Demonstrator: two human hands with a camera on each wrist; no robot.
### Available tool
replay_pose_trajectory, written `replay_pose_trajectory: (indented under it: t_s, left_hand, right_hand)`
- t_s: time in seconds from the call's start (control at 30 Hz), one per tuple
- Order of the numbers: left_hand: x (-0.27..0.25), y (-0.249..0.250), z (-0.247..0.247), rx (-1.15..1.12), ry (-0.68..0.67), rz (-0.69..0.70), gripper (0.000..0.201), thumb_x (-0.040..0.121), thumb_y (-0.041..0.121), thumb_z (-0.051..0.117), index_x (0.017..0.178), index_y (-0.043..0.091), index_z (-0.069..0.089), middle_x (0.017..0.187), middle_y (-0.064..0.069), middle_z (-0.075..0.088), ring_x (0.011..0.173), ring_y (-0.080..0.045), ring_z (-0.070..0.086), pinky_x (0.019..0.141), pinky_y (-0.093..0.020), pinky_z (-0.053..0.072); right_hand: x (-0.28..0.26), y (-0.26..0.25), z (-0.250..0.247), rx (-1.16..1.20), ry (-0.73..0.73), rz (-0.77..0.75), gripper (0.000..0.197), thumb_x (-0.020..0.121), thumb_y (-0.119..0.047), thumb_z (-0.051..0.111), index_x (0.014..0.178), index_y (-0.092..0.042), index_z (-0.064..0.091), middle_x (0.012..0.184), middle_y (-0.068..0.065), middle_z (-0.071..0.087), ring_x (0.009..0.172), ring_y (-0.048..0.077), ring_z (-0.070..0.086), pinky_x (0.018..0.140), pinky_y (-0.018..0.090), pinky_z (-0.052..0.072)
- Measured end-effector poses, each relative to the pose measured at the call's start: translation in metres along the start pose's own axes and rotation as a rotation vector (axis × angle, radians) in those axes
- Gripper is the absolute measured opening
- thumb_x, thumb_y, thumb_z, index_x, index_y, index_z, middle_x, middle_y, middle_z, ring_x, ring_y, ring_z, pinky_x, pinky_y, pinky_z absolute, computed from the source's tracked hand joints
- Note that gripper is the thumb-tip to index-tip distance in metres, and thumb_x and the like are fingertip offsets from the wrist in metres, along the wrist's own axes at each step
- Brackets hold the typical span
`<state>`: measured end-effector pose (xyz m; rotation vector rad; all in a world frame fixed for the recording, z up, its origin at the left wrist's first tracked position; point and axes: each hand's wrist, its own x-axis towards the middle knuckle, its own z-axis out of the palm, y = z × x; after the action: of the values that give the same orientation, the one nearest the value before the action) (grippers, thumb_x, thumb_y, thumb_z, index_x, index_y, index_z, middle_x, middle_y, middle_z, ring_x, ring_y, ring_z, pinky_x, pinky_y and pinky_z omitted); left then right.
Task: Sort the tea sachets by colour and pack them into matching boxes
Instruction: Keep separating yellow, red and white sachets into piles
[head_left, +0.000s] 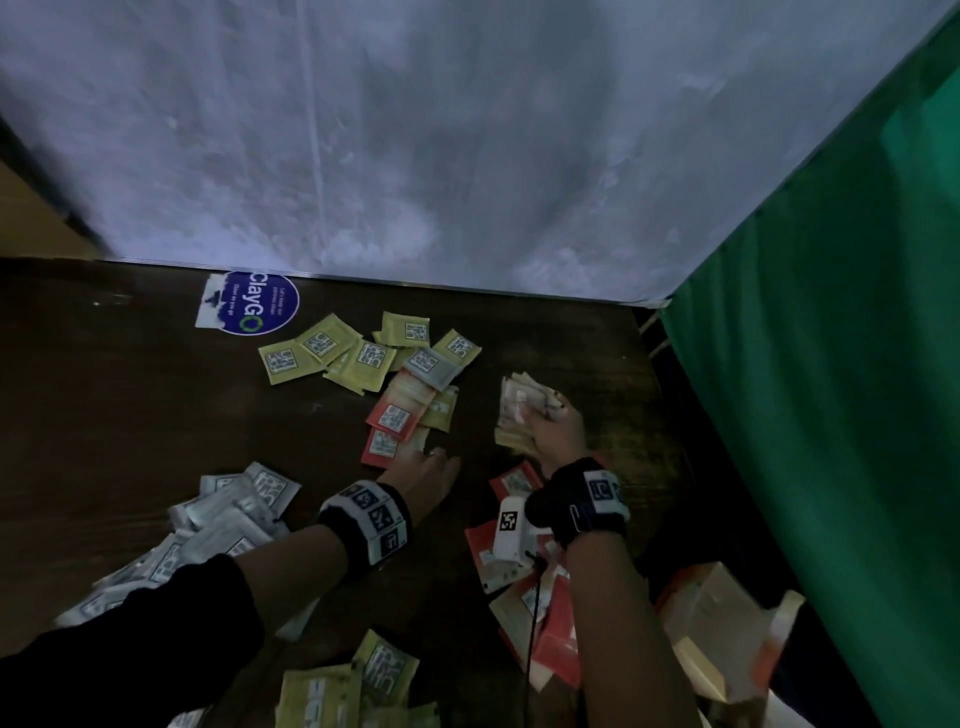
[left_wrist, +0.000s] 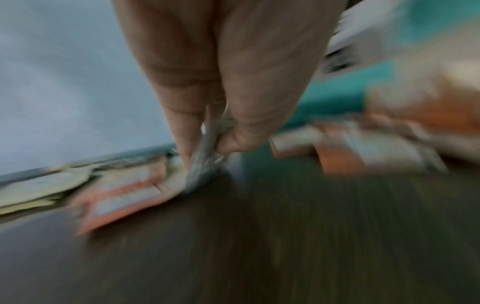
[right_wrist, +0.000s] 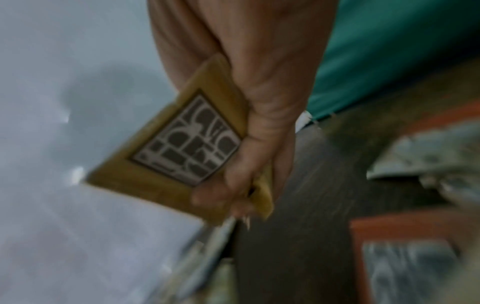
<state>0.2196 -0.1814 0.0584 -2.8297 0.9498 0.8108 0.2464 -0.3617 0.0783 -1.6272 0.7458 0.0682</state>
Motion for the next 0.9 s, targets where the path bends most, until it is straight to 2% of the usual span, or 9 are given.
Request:
replay_pose_trajectory:
  t_s: [0.1, 0.23, 0.33, 0.43, 0.53, 0.63, 0.7, 0.83, 0.9]
  left_hand:
    - [-0.012, -0.005, -0.019, -0.350, 0.101, -0.063, 0.060, 0.092, 0.012, 0.052, 0.144, 0.018, 0.022, 0.140, -0.012, 0.042, 0.123, -0.027, 0.048, 0.099, -0.038, 0.043]
    - [-0.042, -0.009, -0.027, -0.784, 0.418, -0.100, 0.068, 0.091, 0.010, 0.054, 0.145, 0.032, 0.018, 0.131, -0.009, 0.047, 0.111, -0.023, 0.055, 0.088, -0.032, 0.048]
    - [-0.072, -0.008, -0.028, -0.789, 0.580, 0.016, 0.059, 0.087, 0.002, 0.056, 0.139, 0.025, 0.039, 0.121, -0.012, 0.053, 0.103, -0.025, 0.058, 0.085, -0.033, 0.050]
    - [-0.094, 0.000, -0.018, -0.655, 0.777, 0.207, 0.035, 0.085, -0.006, 0.048, 0.112, 0.005, 0.067, 0.119, -0.021, 0.057, 0.106, -0.035, 0.058, 0.093, -0.036, 0.047]
    - [-0.109, 0.011, -0.003, -0.625, 0.679, 0.276, 0.031, 0.093, 0.008, 0.051, 0.121, 0.000, 0.061, 0.125, -0.017, 0.053, 0.109, -0.030, 0.056, 0.090, -0.019, 0.037]
    - [-0.117, 0.010, 0.012, -0.548, 0.490, 0.337, 0.043, 0.087, 0.025, 0.066, 0.125, 0.007, 0.058, 0.127, -0.010, 0.051, 0.111, -0.025, 0.054, 0.092, -0.020, 0.037]
    - [-0.124, 0.008, 0.016, -0.544, 0.507, 0.361, 0.042, 0.082, 0.025, 0.071, 0.119, 0.008, 0.063, 0.122, -0.009, 0.055, 0.106, -0.023, 0.057, 0.092, -0.023, 0.043]
    - [-0.140, 0.013, 0.022, -0.581, 0.665, 0.429, 0.035, 0.075, 0.022, 0.074, 0.106, 0.005, 0.070, 0.111, -0.012, 0.063, 0.097, -0.018, 0.061, 0.086, -0.012, 0.041]
    - [-0.142, 0.015, 0.027, -0.560, 0.653, 0.379, 0.037, 0.073, 0.033, 0.069, 0.098, 0.005, 0.072, 0.107, -0.012, 0.066, 0.093, -0.023, 0.064, 0.083, -0.022, 0.048]
  right_hand:
    - [-0.049, -0.002, -0.010, 0.326, -0.221, 0.082, 0.030, 0.091, -0.005, 0.060, 0.119, -0.014, 0.062, 0.110, 0.015, 0.069, 0.098, 0.029, 0.067, 0.077, 0.041, 0.058]
    - [-0.098, 0.014, -0.016, 0.397, -0.354, 0.081, 0.037, 0.090, -0.002, 0.059, 0.127, -0.007, 0.058, 0.117, 0.016, 0.067, 0.099, 0.027, 0.068, 0.073, 0.033, 0.059]
    - [-0.126, 0.036, -0.016, 0.380, -0.404, 0.081, 0.038, 0.090, -0.001, 0.060, 0.127, -0.009, 0.058, 0.118, 0.016, 0.067, 0.106, 0.031, 0.065, 0.079, 0.037, 0.058]
    - [-0.152, 0.058, -0.014, 0.309, -0.426, 0.069, 0.034, 0.087, -0.002, 0.063, 0.119, -0.012, 0.063, 0.116, 0.016, 0.068, 0.108, 0.035, 0.064, 0.091, 0.045, 0.054]
    - [-0.179, 0.070, -0.013, 0.291, -0.450, 0.071, 0.032, 0.085, -0.001, 0.065, 0.117, -0.005, 0.063, 0.115, 0.018, 0.068, 0.107, 0.035, 0.064, 0.092, 0.047, 0.053]
    - [-0.200, 0.073, -0.016, 0.276, -0.479, 0.073, 0.028, 0.086, 0.000, 0.065, 0.114, -0.004, 0.063, 0.113, 0.018, 0.068, 0.103, 0.032, 0.067, 0.085, 0.040, 0.056]
    - [-0.209, 0.074, -0.018, 0.281, -0.475, 0.081, 0.029, 0.085, 0.000, 0.066, 0.113, -0.004, 0.063, 0.111, 0.016, 0.069, 0.100, 0.030, 0.068, 0.079, 0.036, 0.057]
    - [-0.223, 0.078, -0.018, 0.351, -0.462, 0.081, 0.034, 0.086, 0.001, 0.064, 0.120, 0.000, 0.058, 0.113, 0.020, 0.067, 0.100, 0.032, 0.067, 0.080, 0.040, 0.058]
    - [-0.228, 0.081, -0.017, 0.352, -0.448, 0.081, 0.032, 0.086, 0.000, 0.064, 0.118, -0.002, 0.059, 0.111, 0.021, 0.067, 0.097, 0.032, 0.068, 0.080, 0.039, 0.058]
